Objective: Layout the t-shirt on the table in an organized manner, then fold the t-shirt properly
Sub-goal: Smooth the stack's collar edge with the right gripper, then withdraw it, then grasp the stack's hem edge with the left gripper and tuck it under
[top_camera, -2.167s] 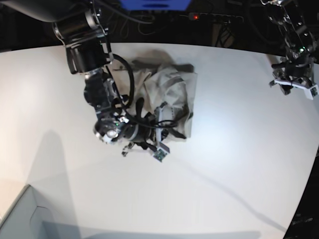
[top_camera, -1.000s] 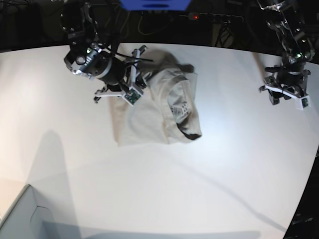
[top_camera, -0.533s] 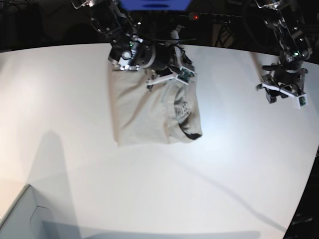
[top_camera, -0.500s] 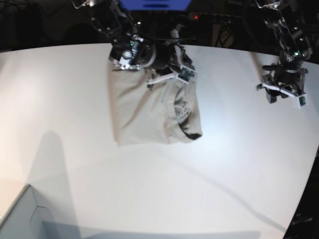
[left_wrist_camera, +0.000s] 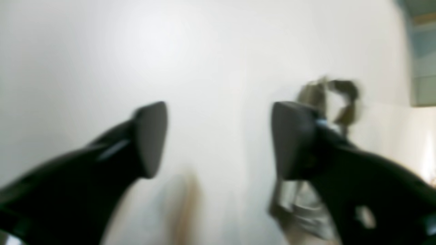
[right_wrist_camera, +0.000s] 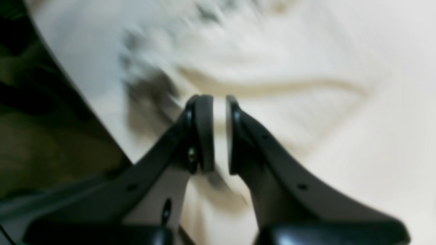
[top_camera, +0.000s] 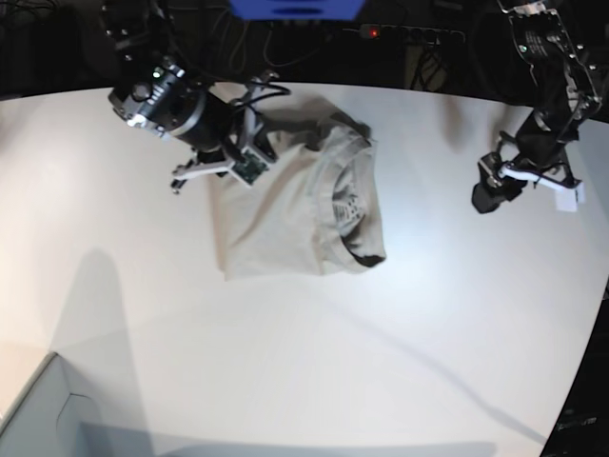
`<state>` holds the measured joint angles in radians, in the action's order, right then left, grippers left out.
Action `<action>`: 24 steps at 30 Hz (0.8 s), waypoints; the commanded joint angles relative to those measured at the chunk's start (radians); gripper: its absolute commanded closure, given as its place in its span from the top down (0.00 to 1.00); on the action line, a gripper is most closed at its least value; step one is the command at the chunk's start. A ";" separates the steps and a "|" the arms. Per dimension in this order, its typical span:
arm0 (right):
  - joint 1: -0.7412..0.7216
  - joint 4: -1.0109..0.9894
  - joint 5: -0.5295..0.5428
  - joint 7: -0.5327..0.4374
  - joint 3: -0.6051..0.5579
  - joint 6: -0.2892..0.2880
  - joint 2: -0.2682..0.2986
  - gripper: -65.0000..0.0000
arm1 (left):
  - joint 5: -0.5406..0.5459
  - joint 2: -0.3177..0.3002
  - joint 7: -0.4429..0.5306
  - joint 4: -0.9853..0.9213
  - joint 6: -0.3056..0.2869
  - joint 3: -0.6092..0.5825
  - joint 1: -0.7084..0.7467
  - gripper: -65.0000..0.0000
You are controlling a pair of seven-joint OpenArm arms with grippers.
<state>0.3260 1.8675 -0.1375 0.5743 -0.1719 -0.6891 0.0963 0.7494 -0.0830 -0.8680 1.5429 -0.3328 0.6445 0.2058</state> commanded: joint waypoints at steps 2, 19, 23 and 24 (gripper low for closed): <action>0.025 0.019 0.012 -0.026 0.065 -0.009 0.000 0.09 | 0.068 0.002 -0.027 0.008 -0.009 -0.055 -0.024 0.85; 0.094 0.039 0.012 -0.026 0.401 -0.009 -0.002 0.09 | 0.080 0.002 0.158 -0.413 -0.005 -0.559 -0.228 0.85; 0.111 0.044 0.012 -0.027 0.429 -0.009 -0.002 0.09 | 0.078 0.001 0.211 -0.456 -0.005 -0.633 -0.268 0.55; 0.114 0.047 0.012 -0.027 0.429 -0.009 -0.002 0.09 | 0.078 -0.001 0.223 -0.474 -0.005 -0.650 -0.285 0.44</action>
<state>0.4416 1.8904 -0.1360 0.5690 0.2554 -0.6891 0.0887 0.8257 -0.0830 -0.6491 1.0557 -0.3389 -0.0055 -0.0589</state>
